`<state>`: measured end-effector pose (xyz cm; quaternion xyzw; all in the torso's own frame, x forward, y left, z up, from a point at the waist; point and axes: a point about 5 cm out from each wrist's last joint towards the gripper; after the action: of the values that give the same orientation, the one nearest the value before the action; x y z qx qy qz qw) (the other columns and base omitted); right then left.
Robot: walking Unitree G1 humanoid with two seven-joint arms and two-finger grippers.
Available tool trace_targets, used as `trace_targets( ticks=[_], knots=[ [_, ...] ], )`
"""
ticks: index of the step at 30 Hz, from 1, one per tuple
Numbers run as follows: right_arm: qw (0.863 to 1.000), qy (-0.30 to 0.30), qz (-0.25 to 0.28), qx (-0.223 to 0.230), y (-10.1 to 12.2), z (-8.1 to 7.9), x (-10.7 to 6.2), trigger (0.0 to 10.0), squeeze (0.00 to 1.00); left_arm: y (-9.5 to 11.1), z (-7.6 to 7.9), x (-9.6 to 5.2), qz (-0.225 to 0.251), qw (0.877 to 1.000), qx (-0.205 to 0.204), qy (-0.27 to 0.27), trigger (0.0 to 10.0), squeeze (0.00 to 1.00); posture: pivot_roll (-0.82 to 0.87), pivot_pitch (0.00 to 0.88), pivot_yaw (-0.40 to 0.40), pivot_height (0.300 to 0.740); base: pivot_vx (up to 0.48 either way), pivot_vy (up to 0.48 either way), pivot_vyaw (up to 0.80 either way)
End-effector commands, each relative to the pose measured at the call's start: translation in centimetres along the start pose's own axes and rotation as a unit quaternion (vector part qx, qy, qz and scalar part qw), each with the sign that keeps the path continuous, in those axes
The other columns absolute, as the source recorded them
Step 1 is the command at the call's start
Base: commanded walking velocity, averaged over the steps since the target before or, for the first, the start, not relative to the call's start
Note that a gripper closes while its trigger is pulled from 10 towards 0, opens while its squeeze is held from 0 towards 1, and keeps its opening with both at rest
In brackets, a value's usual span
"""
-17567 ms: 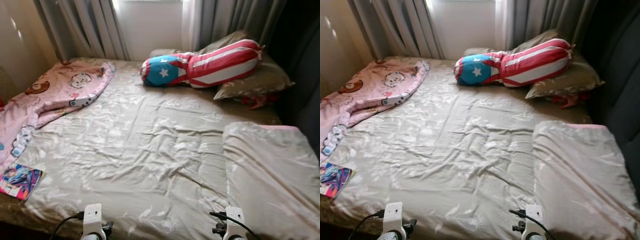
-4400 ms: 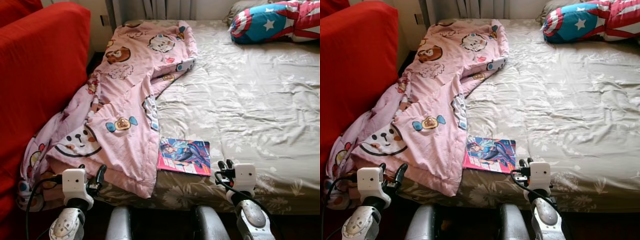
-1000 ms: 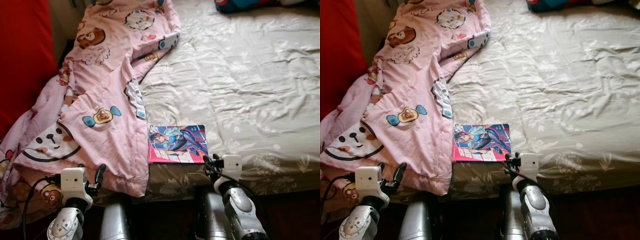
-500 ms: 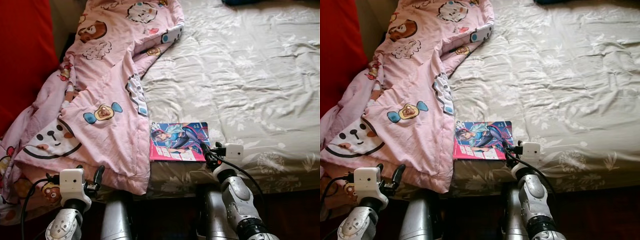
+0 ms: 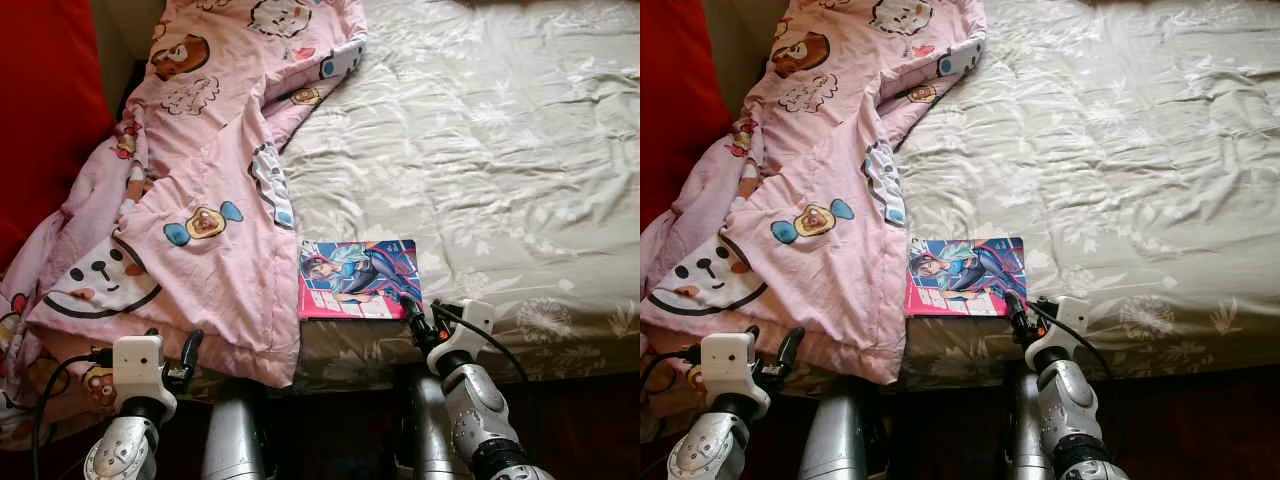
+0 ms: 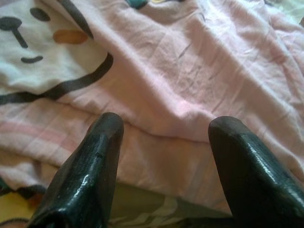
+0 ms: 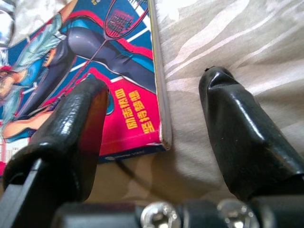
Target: Clean up the room
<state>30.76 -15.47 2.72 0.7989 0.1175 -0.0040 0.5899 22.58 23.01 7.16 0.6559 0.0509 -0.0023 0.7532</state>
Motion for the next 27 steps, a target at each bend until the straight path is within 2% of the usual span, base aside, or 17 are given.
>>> trace_targets(
  ticks=[1,2,5,10,16,22,27],
  knots=[
    [0.998,0.013,-0.033,0.05,-1.7,-0.4,-0.6,10.0,0.0,-0.1,-0.7,-0.4,-0.009,1.0,0.004,0.009,10.0,0.0,0.11,0.276,0.082,0.546,0.0,0.0,0.0],
    [0.995,0.026,-0.04,0.09,-2.1,-0.6,-0.7,10.0,0.0,0.0,-0.6,-0.4,-0.01,1.0,0.005,0.007,10.0,0.0,0.11,0.276,0.085,0.546,0.0,0.0,0.0],
    [0.991,0.038,-0.052,0.119,-2.7,-0.7,-0.9,10.0,0.0,0.0,-0.5,-0.4,-0.01,1.0,0.008,0.004,10.0,0.0,0.12,0.276,0.086,0.546,0.0,0.0,0.0],
    [0.986,0.037,-0.117,0.114,-4.8,-0.8,-2.0,10.0,0.0,0.1,-0.7,-0.5,-0.011,1.0,0.013,0.004,10.0,0.0,0.13,0.281,0.093,0.546,0.0,0.0,0.0],
    [0.97,0.079,-0.166,0.16,-6.6,-1.9,-3.0,10.0,0.0,0.2,-0.9,-0.6,-0.013,1.0,0.018,0.005,10.0,0.0,0.14,0.283,0.099,0.546,0.0,0.0,0.0],
    [0.966,0.075,-0.166,0.183,-6.7,-2.0,-3.0,10.0,0.0,0.4,-1.1,-0.7,-0.011,1.0,0.021,0.006,10.0,0.0,0.14,0.287,0.103,0.546,0.0,0.0,0.0],
    [0.962,0.091,-0.145,0.211,-6.1,-2.2,-2.6,10.0,0.0,0.4,-1.0,-0.6,-0.012,1.0,0.027,0.002,10.0,0.0,0.15,0.286,0.105,0.546,0.0,0.0,0.0]
  ],
)
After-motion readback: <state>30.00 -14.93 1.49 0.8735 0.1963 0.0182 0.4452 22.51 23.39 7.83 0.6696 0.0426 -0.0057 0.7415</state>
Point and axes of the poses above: a point about 5 cm out from each wrist's last joint towards the gripper, its own x axis pointing out of the wrist towards the gripper, its own y axis along the axis of the wrist's last joint, z = x × y, and after that the axes turned 12 degrees about -x, right-handed
